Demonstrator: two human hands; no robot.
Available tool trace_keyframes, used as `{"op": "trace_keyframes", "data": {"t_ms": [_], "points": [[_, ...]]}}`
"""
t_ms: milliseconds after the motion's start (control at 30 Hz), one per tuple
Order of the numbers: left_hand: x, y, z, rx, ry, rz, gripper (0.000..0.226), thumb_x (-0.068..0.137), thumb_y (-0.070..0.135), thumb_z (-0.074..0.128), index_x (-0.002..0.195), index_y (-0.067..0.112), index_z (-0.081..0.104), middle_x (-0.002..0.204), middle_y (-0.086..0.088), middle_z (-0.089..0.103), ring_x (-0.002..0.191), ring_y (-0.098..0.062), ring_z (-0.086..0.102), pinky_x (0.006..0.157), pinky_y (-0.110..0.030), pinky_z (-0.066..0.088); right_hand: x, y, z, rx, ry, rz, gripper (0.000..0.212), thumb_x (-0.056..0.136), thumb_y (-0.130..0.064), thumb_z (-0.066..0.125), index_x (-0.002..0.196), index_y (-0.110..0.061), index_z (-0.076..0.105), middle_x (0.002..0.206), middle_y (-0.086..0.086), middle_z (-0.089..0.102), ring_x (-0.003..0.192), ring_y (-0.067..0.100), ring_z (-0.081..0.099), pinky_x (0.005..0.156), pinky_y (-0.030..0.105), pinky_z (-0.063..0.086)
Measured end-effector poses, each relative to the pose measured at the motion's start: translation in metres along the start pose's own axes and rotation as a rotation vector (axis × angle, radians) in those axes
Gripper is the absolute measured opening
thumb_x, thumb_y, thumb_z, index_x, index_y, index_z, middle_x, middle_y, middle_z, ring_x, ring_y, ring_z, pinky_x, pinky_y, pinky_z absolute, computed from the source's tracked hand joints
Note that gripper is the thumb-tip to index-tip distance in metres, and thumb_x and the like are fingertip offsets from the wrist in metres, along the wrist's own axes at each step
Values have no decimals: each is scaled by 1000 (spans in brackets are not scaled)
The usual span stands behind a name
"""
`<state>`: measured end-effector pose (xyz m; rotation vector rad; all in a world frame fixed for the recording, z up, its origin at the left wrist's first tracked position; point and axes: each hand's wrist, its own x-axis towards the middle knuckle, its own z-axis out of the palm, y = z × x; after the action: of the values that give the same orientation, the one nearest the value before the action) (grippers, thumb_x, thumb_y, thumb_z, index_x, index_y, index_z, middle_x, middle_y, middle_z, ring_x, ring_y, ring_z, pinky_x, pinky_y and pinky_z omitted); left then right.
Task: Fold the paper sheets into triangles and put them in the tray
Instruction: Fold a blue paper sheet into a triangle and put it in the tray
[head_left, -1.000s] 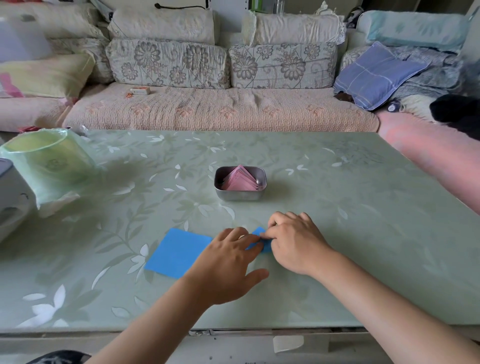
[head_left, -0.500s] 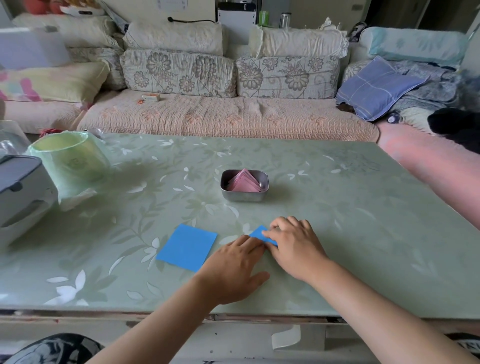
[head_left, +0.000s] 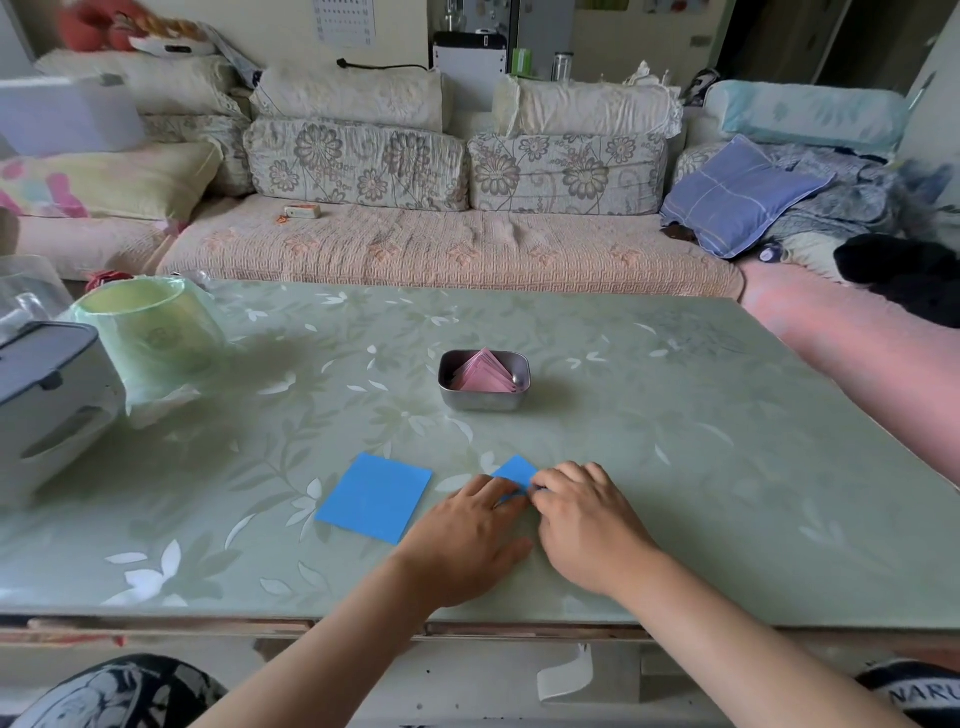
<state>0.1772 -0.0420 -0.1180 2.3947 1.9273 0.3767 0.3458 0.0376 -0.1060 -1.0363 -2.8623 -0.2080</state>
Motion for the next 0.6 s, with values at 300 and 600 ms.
{"op": "trace_keyframes", "data": {"t_ms": [300, 600], "points": [[-6, 5, -6, 166, 6, -72, 45, 101, 44, 33, 124, 13, 55, 128, 1, 49, 116, -19, 45, 93, -33, 43, -9, 1, -4, -35, -45, -5, 46, 92, -24, 32, 129, -19, 59, 133, -1, 55, 123, 24, 48, 102, 39, 32], [-18, 1, -16, 189, 8, -236, 29, 100, 31, 33, 104, 12, 54, 112, -3, 47, 100, -21, 49, 73, -30, 38, -10, -3, -8, -38, -46, 25, 44, 92, -23, 34, 128, -21, 59, 136, -2, 53, 123, 24, 47, 101, 38, 31]]}}
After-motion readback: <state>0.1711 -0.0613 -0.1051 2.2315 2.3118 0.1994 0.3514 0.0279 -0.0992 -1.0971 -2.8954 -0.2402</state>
